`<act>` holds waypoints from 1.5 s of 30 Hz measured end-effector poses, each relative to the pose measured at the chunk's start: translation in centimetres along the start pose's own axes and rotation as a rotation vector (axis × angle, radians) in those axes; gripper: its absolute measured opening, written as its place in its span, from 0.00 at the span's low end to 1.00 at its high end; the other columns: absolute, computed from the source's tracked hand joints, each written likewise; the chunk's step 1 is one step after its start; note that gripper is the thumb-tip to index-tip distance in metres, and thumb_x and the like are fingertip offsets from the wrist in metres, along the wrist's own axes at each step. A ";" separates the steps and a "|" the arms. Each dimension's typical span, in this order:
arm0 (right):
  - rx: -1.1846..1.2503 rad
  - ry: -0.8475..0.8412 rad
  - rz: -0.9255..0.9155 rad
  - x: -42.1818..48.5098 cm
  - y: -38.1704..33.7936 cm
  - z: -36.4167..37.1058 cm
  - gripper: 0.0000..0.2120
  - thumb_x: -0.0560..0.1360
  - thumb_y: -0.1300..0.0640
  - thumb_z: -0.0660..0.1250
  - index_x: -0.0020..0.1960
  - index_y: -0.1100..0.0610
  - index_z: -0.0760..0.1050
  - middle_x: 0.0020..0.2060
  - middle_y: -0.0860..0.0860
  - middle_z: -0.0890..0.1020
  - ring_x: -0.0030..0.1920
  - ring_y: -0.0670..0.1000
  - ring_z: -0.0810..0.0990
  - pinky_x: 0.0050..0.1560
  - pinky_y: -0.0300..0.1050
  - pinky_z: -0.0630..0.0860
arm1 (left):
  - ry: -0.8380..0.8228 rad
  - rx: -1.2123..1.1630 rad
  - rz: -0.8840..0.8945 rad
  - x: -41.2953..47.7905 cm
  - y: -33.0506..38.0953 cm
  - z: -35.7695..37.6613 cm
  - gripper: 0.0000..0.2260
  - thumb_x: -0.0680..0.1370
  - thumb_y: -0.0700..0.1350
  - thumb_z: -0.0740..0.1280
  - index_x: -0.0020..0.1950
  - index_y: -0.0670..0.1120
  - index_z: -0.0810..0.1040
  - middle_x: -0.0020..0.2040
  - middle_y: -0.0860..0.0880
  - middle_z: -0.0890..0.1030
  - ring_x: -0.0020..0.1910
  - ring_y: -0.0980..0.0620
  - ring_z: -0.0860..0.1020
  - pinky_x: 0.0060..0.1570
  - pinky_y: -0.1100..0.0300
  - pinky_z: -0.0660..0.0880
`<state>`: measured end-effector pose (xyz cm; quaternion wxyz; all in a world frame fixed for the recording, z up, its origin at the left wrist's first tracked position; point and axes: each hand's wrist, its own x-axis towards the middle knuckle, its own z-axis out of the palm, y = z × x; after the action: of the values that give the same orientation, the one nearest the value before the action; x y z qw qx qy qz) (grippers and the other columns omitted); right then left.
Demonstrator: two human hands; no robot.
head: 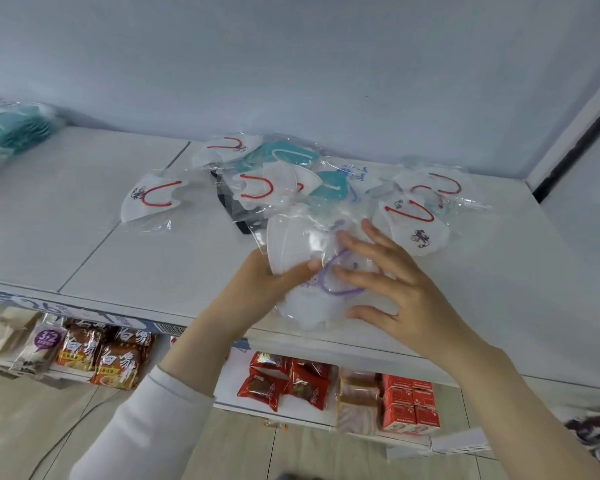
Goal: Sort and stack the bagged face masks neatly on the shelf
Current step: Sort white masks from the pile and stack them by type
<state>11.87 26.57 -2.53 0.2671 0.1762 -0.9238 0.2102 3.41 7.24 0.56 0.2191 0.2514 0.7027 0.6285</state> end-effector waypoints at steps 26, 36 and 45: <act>0.747 0.275 0.617 1.2 -0.8 -1.0 0.10 0.74 0.57 0.67 0.52 0.47 0.71 0.45 0.42 0.81 0.47 0.36 0.79 0.47 0.31 0.72 | 0.285 -0.124 0.170 2.5 -1.2 1.6 0.08 0.71 0.47 0.68 0.49 0.49 0.76 0.38 0.56 0.82 0.37 0.61 0.78 0.39 0.65 0.76; -0.298 -0.053 0.312 -0.5 3.0 1.9 0.16 0.60 0.52 0.79 0.44 0.59 0.84 0.44 0.54 0.81 0.52 0.52 0.66 0.51 0.50 0.75 | 0.616 -0.498 0.042 1.4 -2.8 -6.3 0.06 0.79 0.37 0.62 0.52 0.45 0.76 0.39 0.55 0.84 0.42 0.57 0.82 0.58 0.54 0.77; -0.179 0.095 0.361 -0.7 1.3 -3.0 0.16 0.71 0.44 0.66 0.43 0.56 0.83 0.45 0.49 0.81 0.50 0.48 0.75 0.51 0.37 0.69 | 0.614 -0.523 -0.023 1.6 -3.4 -4.7 0.07 0.79 0.38 0.63 0.56 0.44 0.76 0.45 0.51 0.84 0.47 0.53 0.82 0.47 0.61 0.78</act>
<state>13.12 29.21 -1.03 0.2831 -0.0269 -0.9417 0.1800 -1.02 4.38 -2.24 0.0626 -0.0201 0.5548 0.8294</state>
